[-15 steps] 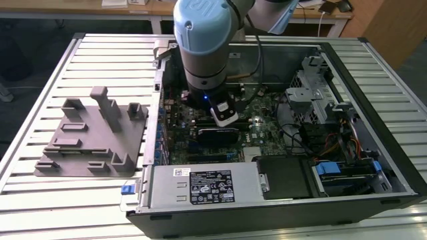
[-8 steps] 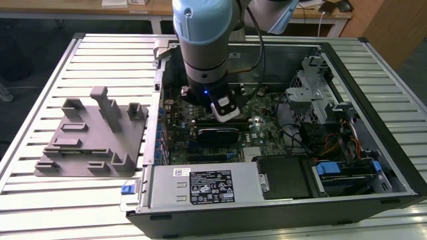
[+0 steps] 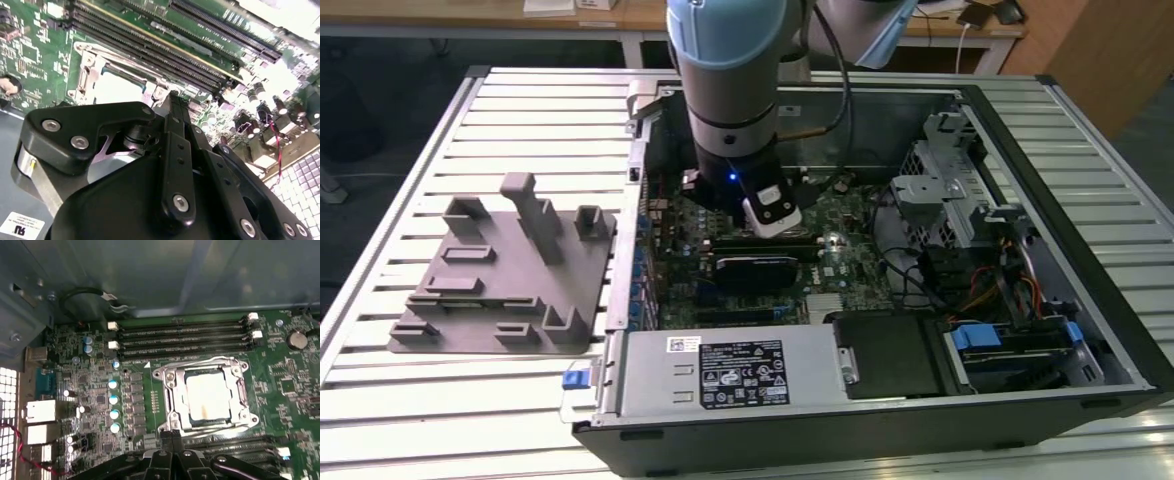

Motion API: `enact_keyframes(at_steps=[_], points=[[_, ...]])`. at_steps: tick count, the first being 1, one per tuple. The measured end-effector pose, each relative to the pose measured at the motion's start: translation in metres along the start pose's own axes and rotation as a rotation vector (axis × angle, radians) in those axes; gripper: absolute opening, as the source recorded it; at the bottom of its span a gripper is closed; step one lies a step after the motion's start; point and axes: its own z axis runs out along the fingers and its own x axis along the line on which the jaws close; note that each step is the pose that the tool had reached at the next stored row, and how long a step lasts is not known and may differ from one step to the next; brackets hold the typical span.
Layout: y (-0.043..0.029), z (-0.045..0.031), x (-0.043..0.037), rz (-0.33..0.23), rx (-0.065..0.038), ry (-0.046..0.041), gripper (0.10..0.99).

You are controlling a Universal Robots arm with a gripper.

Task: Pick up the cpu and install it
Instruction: 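Install the second cpu locking lever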

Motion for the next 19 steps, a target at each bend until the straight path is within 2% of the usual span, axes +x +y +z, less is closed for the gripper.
enact_keyframes(at_steps=[2, 9, 15, 19], points=[[0.0002, -0.0001, -0.0017, 0.002, 0.01, -0.0013, 0.106], [0.0035, 0.0015, -0.0153, 0.005, 0.025, -0.0033, 0.106], [0.0099, 0.0034, -0.0223, 0.006, 0.046, -0.0061, 0.106], [0.018, 0.0056, -0.0251, 0.005, 0.057, -0.0066, 0.106]])
